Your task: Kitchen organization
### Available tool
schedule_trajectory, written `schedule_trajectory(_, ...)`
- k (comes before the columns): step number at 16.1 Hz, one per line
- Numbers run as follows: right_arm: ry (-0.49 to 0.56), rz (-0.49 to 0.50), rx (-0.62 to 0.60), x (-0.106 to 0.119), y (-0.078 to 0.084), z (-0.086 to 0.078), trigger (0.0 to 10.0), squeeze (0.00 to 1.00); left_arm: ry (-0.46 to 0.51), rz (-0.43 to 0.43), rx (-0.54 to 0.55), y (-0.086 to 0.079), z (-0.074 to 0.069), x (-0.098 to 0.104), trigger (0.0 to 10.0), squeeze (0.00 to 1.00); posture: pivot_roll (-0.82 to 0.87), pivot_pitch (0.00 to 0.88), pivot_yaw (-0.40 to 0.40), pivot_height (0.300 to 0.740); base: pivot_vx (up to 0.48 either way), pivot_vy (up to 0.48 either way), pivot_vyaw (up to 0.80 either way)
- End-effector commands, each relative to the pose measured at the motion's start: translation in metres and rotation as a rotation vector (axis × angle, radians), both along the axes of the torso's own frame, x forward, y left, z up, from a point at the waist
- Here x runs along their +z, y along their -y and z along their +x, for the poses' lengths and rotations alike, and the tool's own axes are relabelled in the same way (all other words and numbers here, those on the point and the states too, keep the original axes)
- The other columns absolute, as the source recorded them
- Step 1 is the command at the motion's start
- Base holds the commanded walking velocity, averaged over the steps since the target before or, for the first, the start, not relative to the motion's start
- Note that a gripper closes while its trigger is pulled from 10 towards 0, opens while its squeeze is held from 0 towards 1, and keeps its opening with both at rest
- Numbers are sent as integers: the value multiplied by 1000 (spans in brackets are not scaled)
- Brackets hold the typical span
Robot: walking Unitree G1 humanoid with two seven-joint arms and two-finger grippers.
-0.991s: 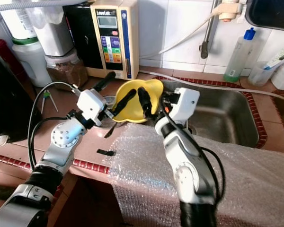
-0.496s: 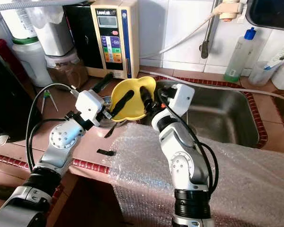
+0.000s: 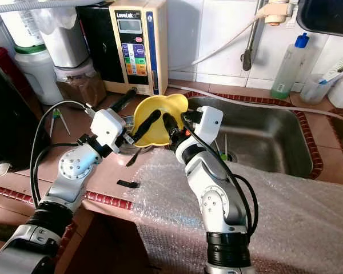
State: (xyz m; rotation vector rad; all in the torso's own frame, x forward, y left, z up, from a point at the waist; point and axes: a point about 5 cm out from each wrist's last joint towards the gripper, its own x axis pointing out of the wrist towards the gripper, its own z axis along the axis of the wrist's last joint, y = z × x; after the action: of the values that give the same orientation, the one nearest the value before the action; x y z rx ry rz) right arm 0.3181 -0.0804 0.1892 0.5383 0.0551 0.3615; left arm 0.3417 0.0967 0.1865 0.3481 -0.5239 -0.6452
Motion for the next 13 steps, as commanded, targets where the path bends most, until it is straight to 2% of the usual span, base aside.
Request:
schedule_trajectory(1,-78,-18,-16,-13,-1,0,0,0,50,-14,-24,5,-2,12,0,0,40,0,76,740,0,0,0)
schedule_trajectory(5,-111,-5,-54,-17,5,2,0,0,51,-12,-27,6,-1,12,0,0,36,0,78,740,0,0,0)
schedule_trajectory(6,-117,0,-60,-18,6,2,0,0,48,-16,-31,6,-1,12,1098,0,35,0,79,740,0,0,0)
schedule_trajectory(8,-133,9,-74,-20,8,3,0,0,46,-18,-35,7,-1,12,941,0,34,0,81,740,0,0,0)
schedule_trajectory(9,-136,10,-78,-21,9,3,0,0,46,-17,-36,7,-1,12,1255,0,34,0,82,740,0,0,0)
schedule_trajectory(10,-138,13,-86,-21,9,3,0,0,46,-12,-38,8,-1,12,3255,0,34,0,82,740,0,0,0)
schedule_trajectory(11,-138,12,-89,-21,10,3,0,0,45,-9,-42,8,-1,12,4510,0,33,0,83,740,0,0,0)
schedule_trajectory(12,-138,11,-93,-21,11,4,0,0,45,-8,-46,8,-1,12,6745,0,34,0,83,740,0,0,0)
schedule_trajectory(13,-142,13,-100,-21,12,4,0,0,37,-15,-54,9,-2,11,10000,0,34,0,81,740,0,0,0)
